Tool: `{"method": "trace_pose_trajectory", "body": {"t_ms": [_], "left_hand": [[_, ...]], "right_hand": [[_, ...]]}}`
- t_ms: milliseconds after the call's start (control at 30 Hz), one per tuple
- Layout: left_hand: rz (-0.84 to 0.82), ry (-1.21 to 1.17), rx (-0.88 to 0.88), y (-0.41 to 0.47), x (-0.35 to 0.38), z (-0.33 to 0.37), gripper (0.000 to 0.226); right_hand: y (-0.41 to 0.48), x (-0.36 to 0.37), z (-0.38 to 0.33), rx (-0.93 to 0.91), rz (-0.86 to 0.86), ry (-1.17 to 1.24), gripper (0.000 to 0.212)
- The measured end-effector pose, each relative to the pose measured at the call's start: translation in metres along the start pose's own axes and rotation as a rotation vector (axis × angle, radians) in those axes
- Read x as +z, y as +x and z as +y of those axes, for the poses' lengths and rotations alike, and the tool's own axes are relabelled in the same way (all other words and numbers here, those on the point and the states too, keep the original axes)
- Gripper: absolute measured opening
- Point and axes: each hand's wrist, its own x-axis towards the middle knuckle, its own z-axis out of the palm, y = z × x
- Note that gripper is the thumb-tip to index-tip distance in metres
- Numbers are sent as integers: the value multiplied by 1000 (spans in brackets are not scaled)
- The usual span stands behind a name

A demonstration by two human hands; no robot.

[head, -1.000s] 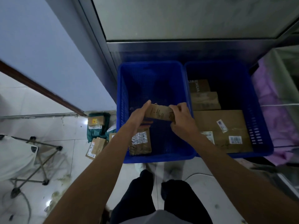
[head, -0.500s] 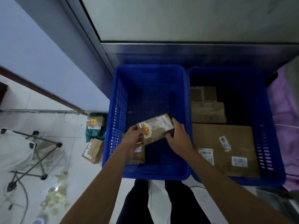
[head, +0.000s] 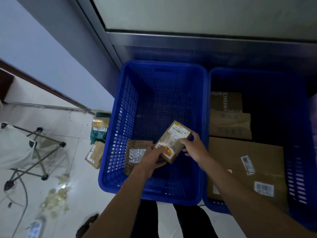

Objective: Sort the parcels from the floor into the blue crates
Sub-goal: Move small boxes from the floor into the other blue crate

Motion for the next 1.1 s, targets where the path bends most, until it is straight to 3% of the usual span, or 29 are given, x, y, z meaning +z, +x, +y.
{"method": "trace_pose_trajectory", "body": {"t_ms": [133,300,567,733,933,1100], "left_hand": [[-8,43,-6,29,-3,5,88],[48,186,103,81,-21,26,49],[113,441,273,174,-63,40,41],[187,575,266,226,-87,39,44],[231,887,207,261,-102,21,41],[278,1269,416,255,-102,3,36]], "right_hand": [[33,23,-1,8,-6,-20,70],[82,58,-3,-16,21,-29,70],[175,115,11,-18,5,-38,72],[231,144,24,-24,-20,-71,80],[273,165,35,-121,-78,-348,68],[302,166,33,-140,-172,-610,67]]}}
